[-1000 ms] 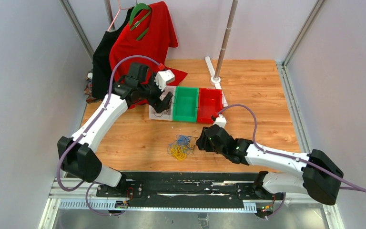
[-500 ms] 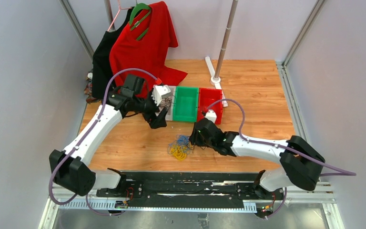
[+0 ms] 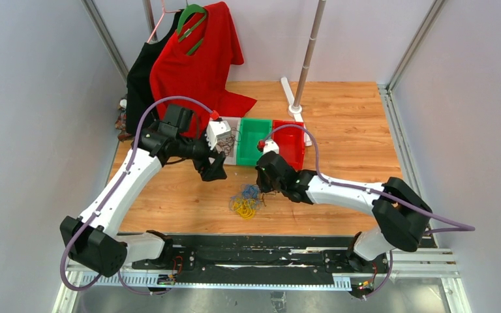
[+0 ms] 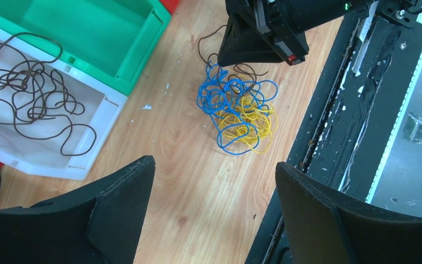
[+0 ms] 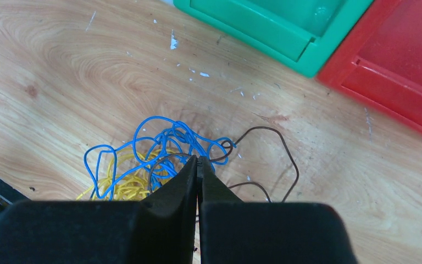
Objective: Untangle the cables
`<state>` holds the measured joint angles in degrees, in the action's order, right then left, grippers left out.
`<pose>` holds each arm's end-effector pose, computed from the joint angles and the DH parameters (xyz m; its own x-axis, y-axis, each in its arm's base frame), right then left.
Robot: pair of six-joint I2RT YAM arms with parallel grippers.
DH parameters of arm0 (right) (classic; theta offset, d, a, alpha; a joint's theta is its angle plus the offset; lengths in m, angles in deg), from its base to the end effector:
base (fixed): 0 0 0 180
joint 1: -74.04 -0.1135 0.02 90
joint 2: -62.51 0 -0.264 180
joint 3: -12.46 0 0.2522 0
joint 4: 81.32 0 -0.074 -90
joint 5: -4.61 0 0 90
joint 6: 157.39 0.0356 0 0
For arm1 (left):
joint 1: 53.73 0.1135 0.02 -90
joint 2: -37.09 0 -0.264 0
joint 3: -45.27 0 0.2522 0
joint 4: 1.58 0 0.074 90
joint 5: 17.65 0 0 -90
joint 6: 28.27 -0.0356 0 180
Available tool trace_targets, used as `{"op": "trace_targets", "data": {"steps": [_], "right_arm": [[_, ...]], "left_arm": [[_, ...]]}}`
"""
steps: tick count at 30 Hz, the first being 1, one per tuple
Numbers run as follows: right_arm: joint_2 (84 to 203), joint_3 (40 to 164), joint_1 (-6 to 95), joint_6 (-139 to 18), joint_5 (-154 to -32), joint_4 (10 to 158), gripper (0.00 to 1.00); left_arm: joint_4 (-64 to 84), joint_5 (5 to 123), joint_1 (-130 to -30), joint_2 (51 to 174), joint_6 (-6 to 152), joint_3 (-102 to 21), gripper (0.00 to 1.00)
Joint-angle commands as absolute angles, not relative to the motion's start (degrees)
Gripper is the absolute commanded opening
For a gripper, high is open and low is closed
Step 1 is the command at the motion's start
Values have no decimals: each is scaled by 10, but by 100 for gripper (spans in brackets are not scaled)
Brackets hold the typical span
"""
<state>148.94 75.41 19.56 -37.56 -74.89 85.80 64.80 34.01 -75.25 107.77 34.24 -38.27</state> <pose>0.1927 0.2588 0.2119 -0.6545 -0.0750 -0.7524 -0.4489 0.8392 0.3069 0.2144 -0.1083 0.3368 -0.3724 0.5360 -0.7576 0.9049 0.3911 -0.1680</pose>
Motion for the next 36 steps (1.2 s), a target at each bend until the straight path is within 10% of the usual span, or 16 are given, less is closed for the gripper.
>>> {"op": "trace_targets", "data": {"steps": [1,12,36], "right_arm": [[1459,758,205,-394,-751,827,1],[1463,724,213,-76,-805,844,35],[1490,702,237,-12,-769,924,34]], "left_arm": [[655,320,-753,1080,338,-409,84],[654,326,-753,1071,331,-409,84],[663,327,-754,1045,317,-403,84]]}}
